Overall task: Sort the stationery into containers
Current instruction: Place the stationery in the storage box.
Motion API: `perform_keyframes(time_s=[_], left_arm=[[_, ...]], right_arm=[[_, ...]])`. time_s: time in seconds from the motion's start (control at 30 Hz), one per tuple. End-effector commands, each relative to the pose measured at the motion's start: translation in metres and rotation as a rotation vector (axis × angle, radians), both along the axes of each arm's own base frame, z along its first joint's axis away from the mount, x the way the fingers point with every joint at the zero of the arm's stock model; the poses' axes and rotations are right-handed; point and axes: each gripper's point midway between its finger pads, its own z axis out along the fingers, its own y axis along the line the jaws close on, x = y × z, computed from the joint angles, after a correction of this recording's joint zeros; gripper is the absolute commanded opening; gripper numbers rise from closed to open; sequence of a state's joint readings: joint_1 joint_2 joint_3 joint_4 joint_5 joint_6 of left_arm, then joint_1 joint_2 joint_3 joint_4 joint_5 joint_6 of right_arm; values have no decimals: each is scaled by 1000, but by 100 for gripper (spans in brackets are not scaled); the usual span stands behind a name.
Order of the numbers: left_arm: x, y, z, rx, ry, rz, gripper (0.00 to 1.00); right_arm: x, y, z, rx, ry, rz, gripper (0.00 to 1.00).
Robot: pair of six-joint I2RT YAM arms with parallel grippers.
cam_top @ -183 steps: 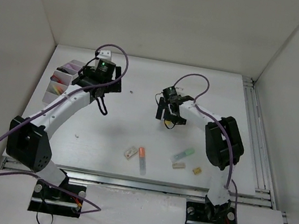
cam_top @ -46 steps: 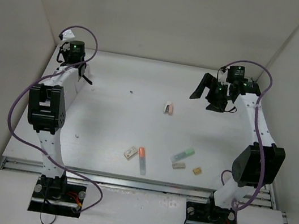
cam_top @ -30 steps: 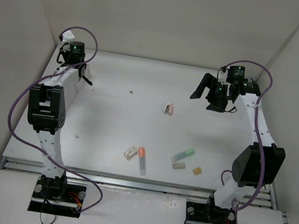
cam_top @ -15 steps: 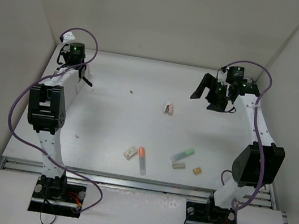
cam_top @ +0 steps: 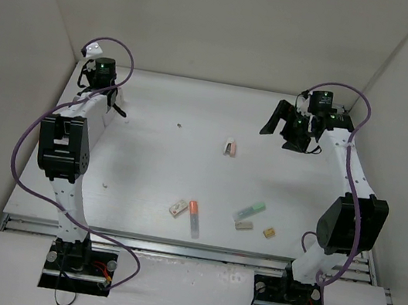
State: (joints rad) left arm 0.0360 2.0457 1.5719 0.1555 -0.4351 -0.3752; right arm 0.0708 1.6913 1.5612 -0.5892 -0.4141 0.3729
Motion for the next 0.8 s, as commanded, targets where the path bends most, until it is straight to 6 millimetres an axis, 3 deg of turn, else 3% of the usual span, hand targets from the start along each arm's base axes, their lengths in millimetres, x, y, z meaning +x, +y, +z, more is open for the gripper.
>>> perform_keyframes(time_s=[0.0,0.4,0.53,0.77], left_arm=[[4,7,56,-2,-157,23,0],[-25,12,46,-58,-158,108,0],[-30,13,47,-64,-162,119,24],[-36,10,63,-77,-202,108,32]], right_arm=[[7,-5,18,-12,-75,-10,98],[7,-5,17,-5,-77,-17,98],[6,-3,19,0,-85,-9,98],[1,-5,21,-7,-93,-9,98]])
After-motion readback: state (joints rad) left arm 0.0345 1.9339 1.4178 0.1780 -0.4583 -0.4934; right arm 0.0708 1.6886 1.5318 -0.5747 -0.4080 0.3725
